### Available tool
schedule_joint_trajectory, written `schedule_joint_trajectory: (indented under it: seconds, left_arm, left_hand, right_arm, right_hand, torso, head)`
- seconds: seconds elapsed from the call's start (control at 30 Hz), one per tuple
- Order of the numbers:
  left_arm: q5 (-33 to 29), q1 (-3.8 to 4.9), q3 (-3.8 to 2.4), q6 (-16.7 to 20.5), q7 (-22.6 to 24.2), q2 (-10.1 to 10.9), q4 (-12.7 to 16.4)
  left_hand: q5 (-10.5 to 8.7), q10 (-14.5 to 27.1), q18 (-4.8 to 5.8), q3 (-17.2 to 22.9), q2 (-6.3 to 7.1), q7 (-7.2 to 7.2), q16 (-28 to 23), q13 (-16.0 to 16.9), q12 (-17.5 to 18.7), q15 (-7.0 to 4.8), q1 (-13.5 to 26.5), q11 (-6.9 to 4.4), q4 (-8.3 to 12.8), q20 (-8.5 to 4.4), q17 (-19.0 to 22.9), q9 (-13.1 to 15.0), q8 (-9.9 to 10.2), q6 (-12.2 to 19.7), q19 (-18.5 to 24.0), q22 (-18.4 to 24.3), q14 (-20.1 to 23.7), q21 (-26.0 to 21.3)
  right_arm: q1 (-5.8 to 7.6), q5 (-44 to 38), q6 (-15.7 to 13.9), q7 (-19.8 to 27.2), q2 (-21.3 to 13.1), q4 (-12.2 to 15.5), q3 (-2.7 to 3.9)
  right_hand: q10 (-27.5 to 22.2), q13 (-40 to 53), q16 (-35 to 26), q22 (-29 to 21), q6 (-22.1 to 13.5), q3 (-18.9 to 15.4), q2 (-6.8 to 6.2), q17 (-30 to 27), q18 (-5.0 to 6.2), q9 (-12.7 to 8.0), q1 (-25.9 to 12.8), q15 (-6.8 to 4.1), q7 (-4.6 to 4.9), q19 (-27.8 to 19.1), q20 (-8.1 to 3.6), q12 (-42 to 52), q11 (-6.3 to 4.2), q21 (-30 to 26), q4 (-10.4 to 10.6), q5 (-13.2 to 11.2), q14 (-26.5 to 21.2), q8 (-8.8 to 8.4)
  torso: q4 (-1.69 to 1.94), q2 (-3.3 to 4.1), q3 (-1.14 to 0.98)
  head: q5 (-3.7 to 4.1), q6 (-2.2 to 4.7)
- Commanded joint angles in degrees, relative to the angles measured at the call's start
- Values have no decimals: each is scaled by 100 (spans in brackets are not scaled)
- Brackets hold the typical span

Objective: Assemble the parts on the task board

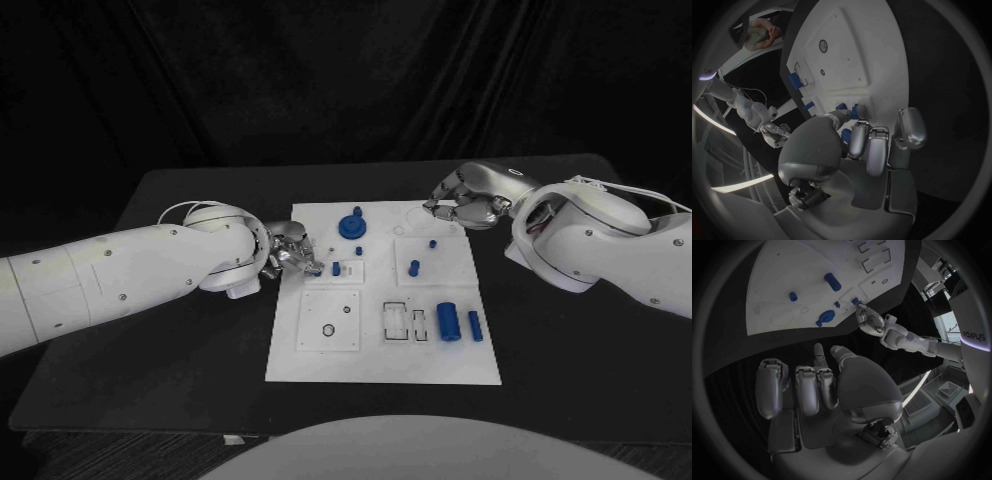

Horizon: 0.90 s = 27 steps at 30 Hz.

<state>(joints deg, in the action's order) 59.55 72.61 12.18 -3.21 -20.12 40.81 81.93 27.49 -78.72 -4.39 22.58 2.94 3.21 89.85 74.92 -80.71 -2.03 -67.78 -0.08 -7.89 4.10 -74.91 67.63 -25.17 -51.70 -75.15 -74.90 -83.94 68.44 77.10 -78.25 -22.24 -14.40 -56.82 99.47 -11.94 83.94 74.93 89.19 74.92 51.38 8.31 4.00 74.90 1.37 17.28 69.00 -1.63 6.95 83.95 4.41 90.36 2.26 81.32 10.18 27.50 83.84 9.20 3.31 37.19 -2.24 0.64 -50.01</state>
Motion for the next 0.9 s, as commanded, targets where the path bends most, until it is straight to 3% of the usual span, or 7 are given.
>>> schedule_joint_trajectory:
  seconds: [0.03, 0.37, 0.9]
  left_arm:
    - [27, -16, 3, -48, 129, -7, 24]
    - [296, -16, 3, -154, 195, -3, 29]
    - [448, -16, 3, -264, 226, -1, 7]
  left_hand:
    - [-41, -6, -64, 463, 71, -23, 15, 680, 29, -39, -14, -9, 442, -12, -1509, -5, 20, 5, -14, -842, -606, 17]
    - [-196, 13, -68, 561, 160, -18, 15, 661, 50, -33, -43, -1, 533, -7, -1509, -55, 64, -8, 4, -836, -606, 0]
    - [-263, 23, -69, 600, 167, -16, 15, 651, 61, -31, -46, 0, 548, -4, -1509, -83, 91, -8, 10, -834, -606, -5]
  right_arm:
    - [-14, -12, -11, -41, -3, -6, 4]
    - [-21, -12, 3, -37, 6, -16, 4]
    - [-25, -12, 27, -38, 9, -18, 4]
  right_hand:
    - [606, 1507, -20, 1205, 44, 24, -21, 1171, 89, -9, 47, 5, 0, 162, 21, -36, 9, -32, -9, 28, 545, -34]
    - [606, 1507, -23, 1204, 45, 26, -23, 1164, 90, -10, 46, 5, 0, 160, 21, -36, 9, -35, -10, 30, 543, -34]
    - [606, 1507, -23, 1202, 44, 32, -29, 1161, 92, -12, 47, 5, 0, 157, 20, -36, 8, -43, -15, 32, 543, -36]
  torso:
    - [0, 0, 0]
    - [1, -1, 0]
    - [0, 0, -1]
  head:
    - [-7, 1]
    - [-6, 1]
    - [-6, 1]
